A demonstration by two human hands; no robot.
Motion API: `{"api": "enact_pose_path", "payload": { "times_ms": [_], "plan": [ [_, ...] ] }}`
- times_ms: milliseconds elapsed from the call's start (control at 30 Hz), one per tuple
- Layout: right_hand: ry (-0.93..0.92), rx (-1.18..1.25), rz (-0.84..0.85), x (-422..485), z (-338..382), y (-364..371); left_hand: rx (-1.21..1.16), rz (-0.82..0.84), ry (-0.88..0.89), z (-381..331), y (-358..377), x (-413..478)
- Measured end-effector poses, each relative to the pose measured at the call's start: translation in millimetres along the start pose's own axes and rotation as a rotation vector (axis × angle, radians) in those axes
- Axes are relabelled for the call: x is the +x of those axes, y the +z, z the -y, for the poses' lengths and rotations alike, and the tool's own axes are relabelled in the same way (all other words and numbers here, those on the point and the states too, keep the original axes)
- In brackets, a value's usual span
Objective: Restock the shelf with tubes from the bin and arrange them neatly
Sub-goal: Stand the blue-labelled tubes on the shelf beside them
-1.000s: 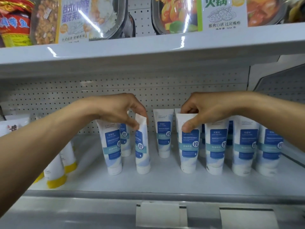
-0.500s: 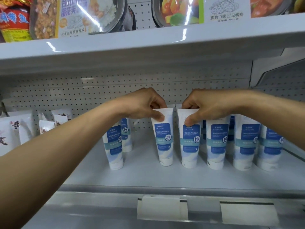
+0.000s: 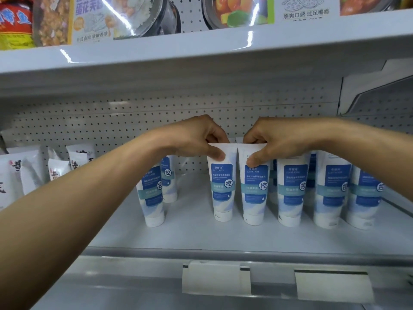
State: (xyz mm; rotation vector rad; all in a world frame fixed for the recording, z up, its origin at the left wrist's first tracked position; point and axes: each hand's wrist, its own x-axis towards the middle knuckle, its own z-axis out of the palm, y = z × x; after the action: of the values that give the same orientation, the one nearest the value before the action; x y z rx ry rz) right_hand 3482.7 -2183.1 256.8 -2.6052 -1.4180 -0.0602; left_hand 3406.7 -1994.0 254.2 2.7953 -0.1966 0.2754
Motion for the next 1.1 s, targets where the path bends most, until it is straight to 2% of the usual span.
{"api": "enact_pose_path", "payload": {
  "times_ms": [533,600,700,800,967,1100],
  "plan": [
    [-0.030,0.014,0.020,-6.3,-3.6,-2.5,0.023,0.033,-0.076,-6.4,-2.5,-8.7],
    [-0.052,0.037,-0.006,-5.6,-4.9,-4.9,0.011,-0.006,-0.081,-5.3,-6.1,-11.1],
    [-0.105,0.072,-0.090,-2.8,-5.7,-10.3,-0.012,-0.159,-0.092,0.1,-18.8,-16.6],
    [-0.136,0.112,-0.170,2.8,-3.4,-13.9,0.043,-0.245,-0.112,12.9,-34.7,-25.9],
    [-0.136,0.099,-0.230,23.4,2.6,-14.3,0.028,-0.212,-0.218,46.5,-61.9,-34.3],
    [-0.094,0.087,-0.186,43.7,9.0,-18.9,0.079,-0.066,-0.265,74.6,-72.9,-26.8]
  ]
}}
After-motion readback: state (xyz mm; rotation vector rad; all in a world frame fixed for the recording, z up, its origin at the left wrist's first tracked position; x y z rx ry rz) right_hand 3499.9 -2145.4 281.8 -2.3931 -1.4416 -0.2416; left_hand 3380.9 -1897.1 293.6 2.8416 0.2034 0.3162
